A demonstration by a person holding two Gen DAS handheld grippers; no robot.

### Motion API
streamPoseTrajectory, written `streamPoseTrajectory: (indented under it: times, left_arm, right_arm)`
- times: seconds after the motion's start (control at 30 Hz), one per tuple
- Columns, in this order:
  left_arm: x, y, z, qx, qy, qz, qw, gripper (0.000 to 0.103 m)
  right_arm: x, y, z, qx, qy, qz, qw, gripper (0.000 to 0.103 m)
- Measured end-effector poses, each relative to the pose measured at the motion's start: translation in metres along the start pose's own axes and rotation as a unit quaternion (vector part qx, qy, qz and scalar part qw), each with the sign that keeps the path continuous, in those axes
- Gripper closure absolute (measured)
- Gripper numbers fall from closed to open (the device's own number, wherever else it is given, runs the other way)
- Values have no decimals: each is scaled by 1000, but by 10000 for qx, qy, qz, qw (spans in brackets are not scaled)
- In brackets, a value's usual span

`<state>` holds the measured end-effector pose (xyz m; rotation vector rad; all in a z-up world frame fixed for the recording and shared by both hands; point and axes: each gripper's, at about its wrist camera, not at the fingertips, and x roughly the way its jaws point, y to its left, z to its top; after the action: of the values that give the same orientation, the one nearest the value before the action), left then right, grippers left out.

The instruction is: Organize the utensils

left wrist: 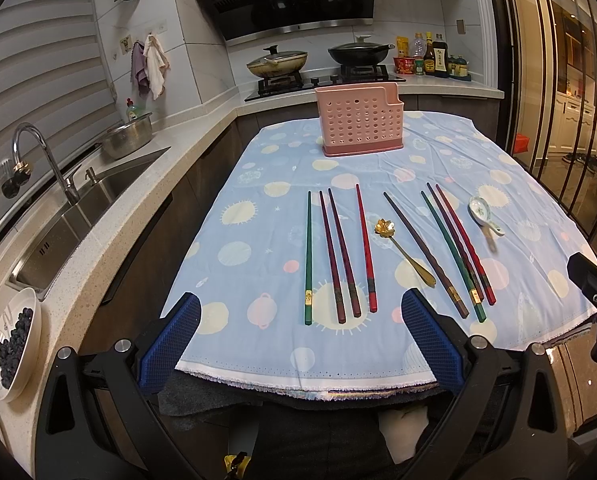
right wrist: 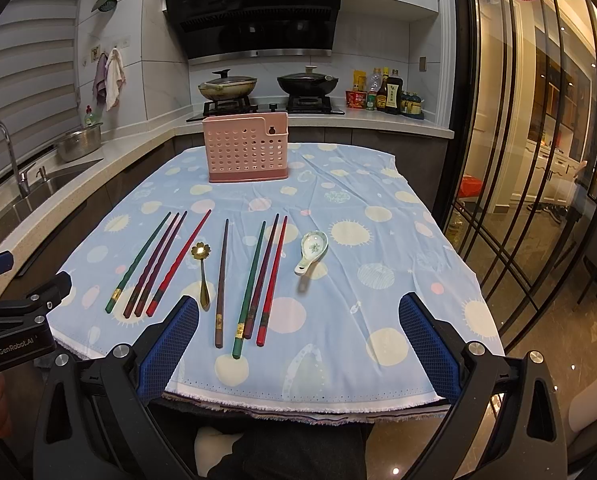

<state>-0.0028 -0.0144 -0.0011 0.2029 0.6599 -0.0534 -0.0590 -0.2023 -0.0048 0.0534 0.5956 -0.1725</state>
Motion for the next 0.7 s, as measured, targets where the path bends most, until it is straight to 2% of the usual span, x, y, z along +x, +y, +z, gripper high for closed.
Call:
streamPoseTrajectory:
  times: [0.2,0.3,0.37,0.57,0.7]
  left_arm:
    - [0,0,0,-7,5,-4,10000,7]
    - [5,3,-1,-37,69,-177,9998,7]
    - [19,13,0,-191,203,-244,9993,7]
    - [74,49,-1,-611,724,-130,9954,7]
    - [108,59,-1,-731,1023,-185,9919,7]
  right_arm:
    - [0,0,0,3,-10,3,10000,7]
    - [2,-3,0,22,-12,-32,10000,7]
    - [8,-9,-1,94,33,-68,9999,7]
    - [41,-25,-3,260,337,-187,9989,7]
    - [63,-30,-2,382,525,-201,9977,7]
